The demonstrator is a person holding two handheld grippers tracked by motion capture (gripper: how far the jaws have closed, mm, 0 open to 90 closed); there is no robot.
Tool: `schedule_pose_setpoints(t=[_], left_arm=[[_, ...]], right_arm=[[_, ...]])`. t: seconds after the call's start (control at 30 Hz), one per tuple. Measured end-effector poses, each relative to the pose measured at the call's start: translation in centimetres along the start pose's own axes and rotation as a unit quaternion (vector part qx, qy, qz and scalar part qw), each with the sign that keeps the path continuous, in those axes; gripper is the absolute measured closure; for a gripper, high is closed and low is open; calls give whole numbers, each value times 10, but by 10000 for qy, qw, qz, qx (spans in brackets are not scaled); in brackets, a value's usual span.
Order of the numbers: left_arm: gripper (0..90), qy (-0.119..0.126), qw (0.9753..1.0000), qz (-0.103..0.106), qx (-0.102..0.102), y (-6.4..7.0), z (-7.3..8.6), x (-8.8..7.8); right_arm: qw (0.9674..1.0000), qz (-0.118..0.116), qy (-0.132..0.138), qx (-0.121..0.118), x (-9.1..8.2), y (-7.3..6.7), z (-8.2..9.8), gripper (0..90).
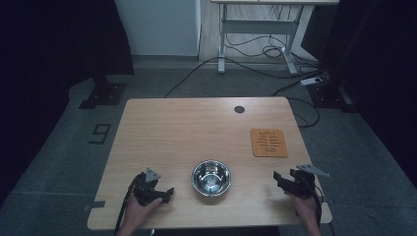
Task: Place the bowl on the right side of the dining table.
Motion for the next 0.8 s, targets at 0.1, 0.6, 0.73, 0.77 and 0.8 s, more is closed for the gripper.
schedule_pose_setpoints(t=[0.1, 0.6, 0.73, 0.77, 0.8], left_arm=[[29, 0, 10000, 1, -2, 0, 0, 0], [33, 3, 10000, 2, 2, 0, 0, 0], [33, 4, 10000, 2, 0, 0, 0, 0], [33, 4, 10000, 2, 0, 0, 0, 0], [33, 4, 10000, 2, 1, 0, 0, 0]], right_arm=[[10000, -61, 4, -11, -1, -4, -2, 250], [9989, -450, 99, 11, -10, -21, -15, 248], [9983, -580, 90, -23, -9, -29, -18, 247], [9981, -599, 101, -26, -8, -30, -18, 247], [9979, -640, 90, -35, -8, -34, -19, 247]])
Point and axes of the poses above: each handheld gripper's, and its own axes: x roughly forward along the jaws, z roughly out of its underside, y roughly to its right, the point moved 8 cm from there along x, roughly forward along the jaws, and after that the axes turned 3 degrees about z, right-handed, at the moved point
